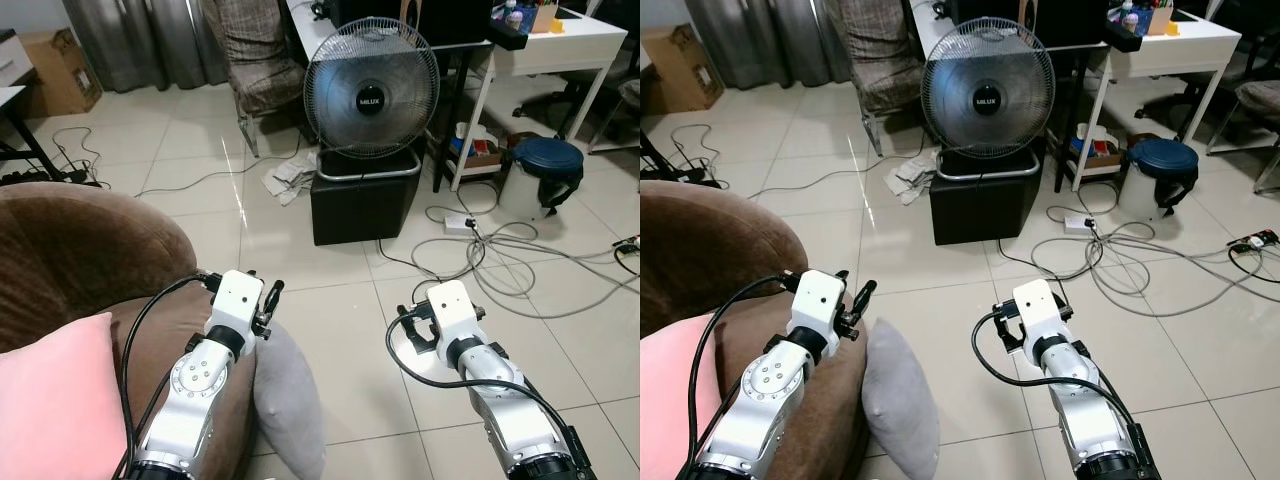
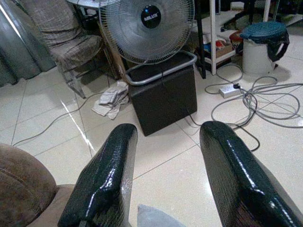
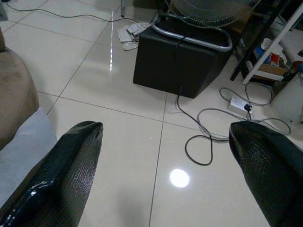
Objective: Move the pillow to the sofa from floor
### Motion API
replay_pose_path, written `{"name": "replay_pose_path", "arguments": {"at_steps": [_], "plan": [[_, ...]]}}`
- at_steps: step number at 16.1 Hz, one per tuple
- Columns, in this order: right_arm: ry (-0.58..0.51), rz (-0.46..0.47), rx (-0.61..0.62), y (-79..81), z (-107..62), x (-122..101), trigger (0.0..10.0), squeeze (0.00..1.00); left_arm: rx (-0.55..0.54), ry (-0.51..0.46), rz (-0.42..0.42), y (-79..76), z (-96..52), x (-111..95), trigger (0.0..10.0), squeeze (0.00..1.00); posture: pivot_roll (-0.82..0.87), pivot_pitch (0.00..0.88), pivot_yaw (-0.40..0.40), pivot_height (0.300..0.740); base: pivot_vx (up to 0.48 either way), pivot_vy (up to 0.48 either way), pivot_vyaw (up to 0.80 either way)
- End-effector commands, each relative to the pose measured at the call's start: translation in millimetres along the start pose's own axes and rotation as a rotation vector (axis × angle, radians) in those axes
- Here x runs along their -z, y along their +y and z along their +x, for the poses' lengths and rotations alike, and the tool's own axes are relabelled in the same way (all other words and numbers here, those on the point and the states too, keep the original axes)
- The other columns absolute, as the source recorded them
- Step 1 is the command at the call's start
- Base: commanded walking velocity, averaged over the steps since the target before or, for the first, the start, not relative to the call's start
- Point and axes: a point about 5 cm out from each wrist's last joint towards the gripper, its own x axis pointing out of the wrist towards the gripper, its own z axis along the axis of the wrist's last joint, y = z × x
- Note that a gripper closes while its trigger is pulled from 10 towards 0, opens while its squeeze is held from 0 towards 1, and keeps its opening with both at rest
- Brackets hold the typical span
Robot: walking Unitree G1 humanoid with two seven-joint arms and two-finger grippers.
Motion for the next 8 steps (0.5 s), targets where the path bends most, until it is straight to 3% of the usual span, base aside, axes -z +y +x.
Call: {"name": "replay_pose_path", "arguments": {"at_steps": [1,8], "plan": [[-0.014,0.015,0.010,-1.9,-0.5,-2.2,10.0,0.00,0.004,0.011,0.016,1.7,2.0,0.1,10.0,0.00,-0.01,0.000,0.075,0.740,0.000,0.000,0.00],[-0.012,0.015,0.004,-2.2,-1.7,-1.4,10.0,0.00,0.003,0.016,0.012,-0.7,0.6,1.5,10.0,0.00,0.00,0.000,0.063,0.689,0.000,0.000,0.00]]}}
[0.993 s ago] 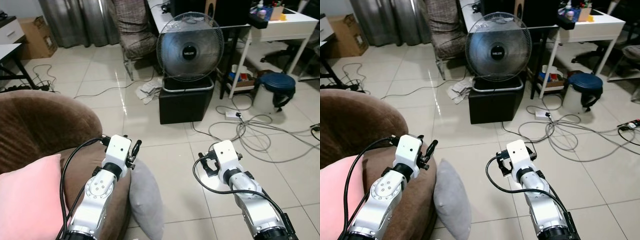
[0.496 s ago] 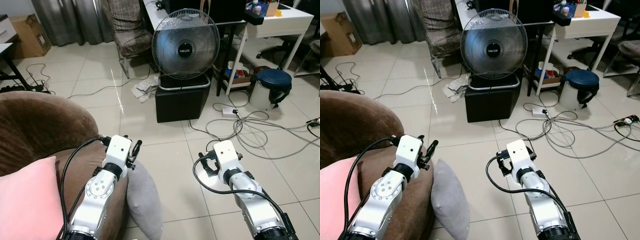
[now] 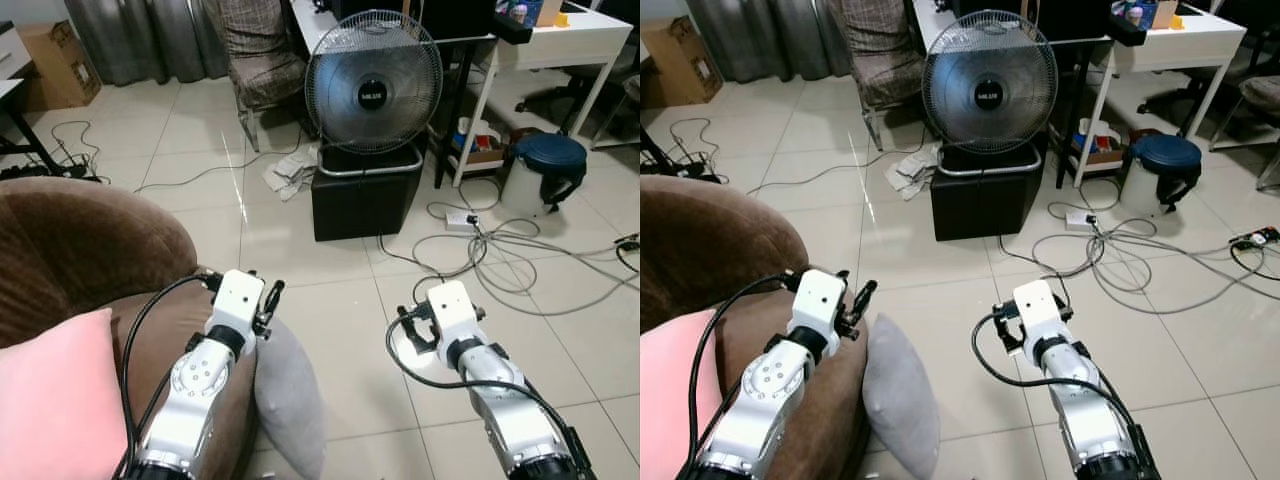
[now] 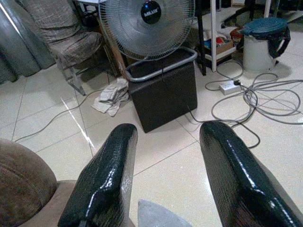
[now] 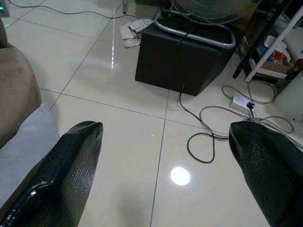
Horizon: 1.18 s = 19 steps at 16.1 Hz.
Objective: Move the pillow to the sofa from floor
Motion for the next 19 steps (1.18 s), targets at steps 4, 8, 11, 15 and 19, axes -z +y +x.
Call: {"name": "replay_pose_path", "arguments": {"at_steps": [4,8,11,15,19], "plan": [[-0.015,0.010,-0.005,-1.2,-0.6,-3.4,10.0,0.00,-0.007,0.017,0.001,-0.8,-1.5,2.9,10.0,0.00,0.01,0.000,0.050,0.668,0.000,0.000,0.00],[-0.010,0.002,-0.017,-0.1,0.9,-3.5,10.0,0.00,-0.015,0.019,-0.002,-0.7,-4.5,4.2,10.0,0.00,0.01,0.000,0.050,0.651,0.000,0.000,0.00],[-0.009,0.002,-0.021,0.9,1.1,-3.2,10.0,0.00,-0.012,0.020,0.002,-1.4,-5.6,4.3,10.0,0.00,0.03,0.000,0.040,0.651,0.000,0.000,0.00],[-0.008,0.008,-0.022,2.9,1.3,-2.9,10.0,0.00,-0.001,0.012,0.004,-1.2,-5.6,2.4,10.0,0.00,0.02,0.000,0.048,0.651,0.000,0.000,0.00],[-0.006,0.011,-0.019,2.7,0.9,-1.8,10.0,0.00,0.012,0.010,0.005,-2.1,-4.7,1.4,10.0,0.00,0.02,0.000,0.051,0.651,0.293,0.000,0.00]]}}
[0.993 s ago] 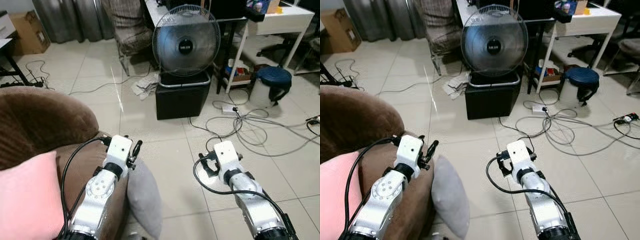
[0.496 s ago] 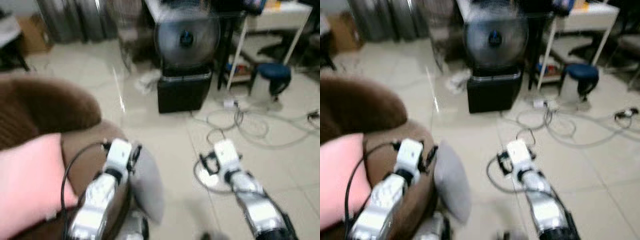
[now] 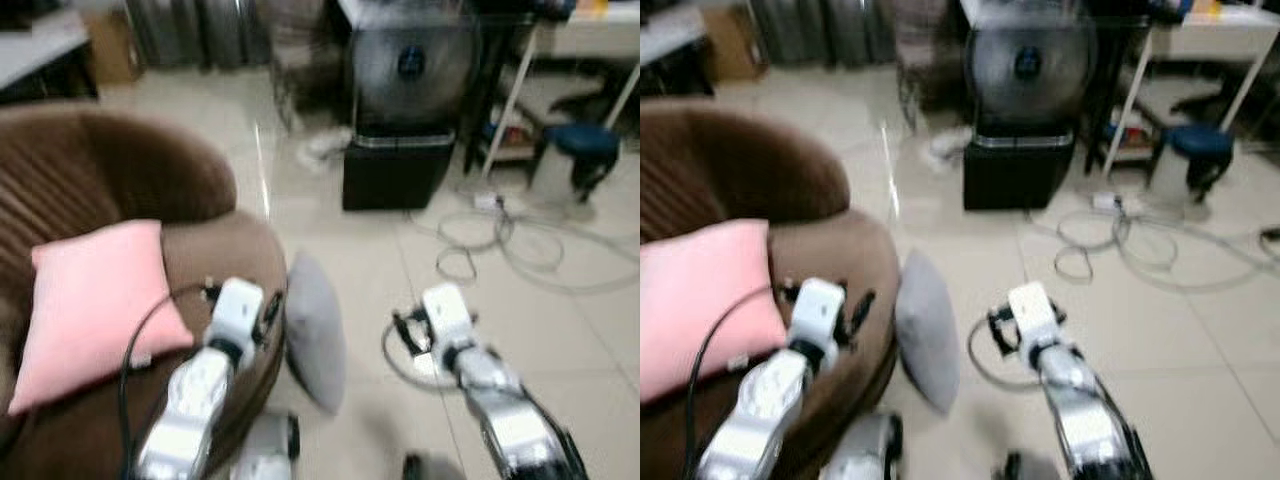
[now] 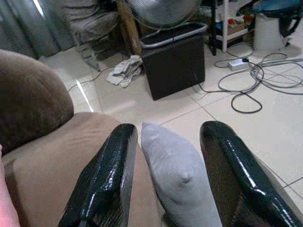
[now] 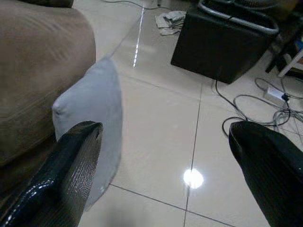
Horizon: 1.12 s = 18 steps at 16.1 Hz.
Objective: Move the pillow to the sofa from floor
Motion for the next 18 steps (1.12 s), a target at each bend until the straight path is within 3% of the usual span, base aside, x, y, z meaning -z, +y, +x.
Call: {"name": "replay_pose_path", "arguments": {"at_steps": [1,18], "plan": [[-0.012,-0.001,0.016,-6.0,-0.3,-3.0,10.0,0.00,0.013,-0.020,0.006,-0.4,5.3,-7.3,10.0,0.00,0.02,0.000,0.052,0.651,0.307,0.000,0.00],[-0.008,0.000,0.015,-6.4,-0.9,-1.4,10.0,0.00,0.028,-0.019,0.007,-1.8,6.3,-7.6,10.0,0.00,0.01,0.000,0.056,0.651,0.304,0.000,-0.07]]}}
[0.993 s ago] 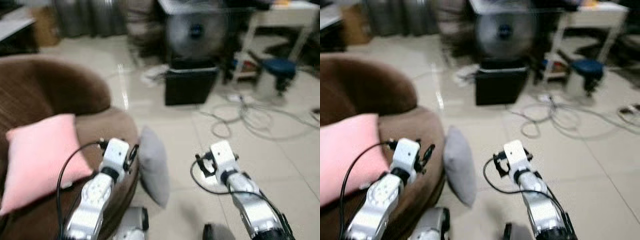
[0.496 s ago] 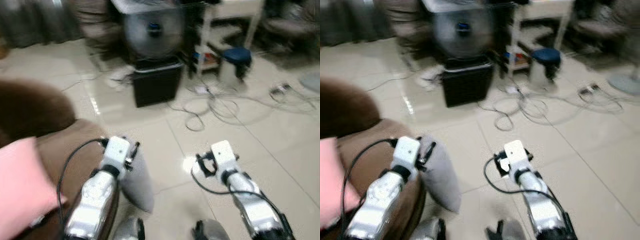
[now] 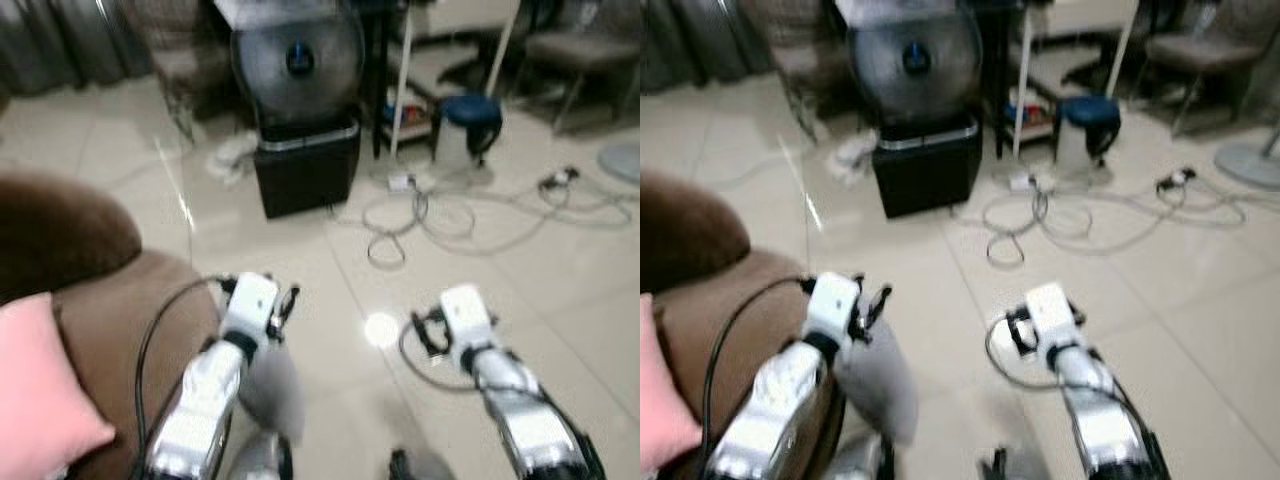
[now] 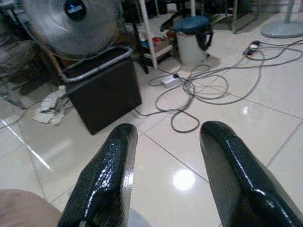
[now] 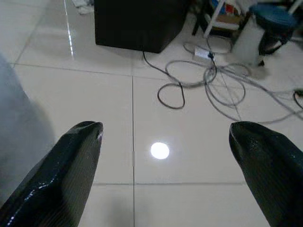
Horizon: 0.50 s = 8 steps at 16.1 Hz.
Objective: Move the pillow to the sofa from floor
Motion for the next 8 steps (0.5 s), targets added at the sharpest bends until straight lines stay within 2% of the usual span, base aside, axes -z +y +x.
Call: {"name": "replay_pose_path", "arguments": {"at_steps": [1,8], "plan": [[-0.032,0.006,-0.036,10.9,4.1,-9.1,10.0,0.00,-0.030,0.021,0.009,10.5,-3.9,3.7,10.0,0.00,0.01,0.000,0.056,0.651,0.274,0.000,0.00],[-0.031,0.002,-0.038,10.4,3.2,-8.5,10.0,0.00,-0.024,0.018,0.006,9.9,-3.5,3.5,10.0,0.00,0.01,0.000,0.056,0.651,0.275,0.000,0.00]]}}
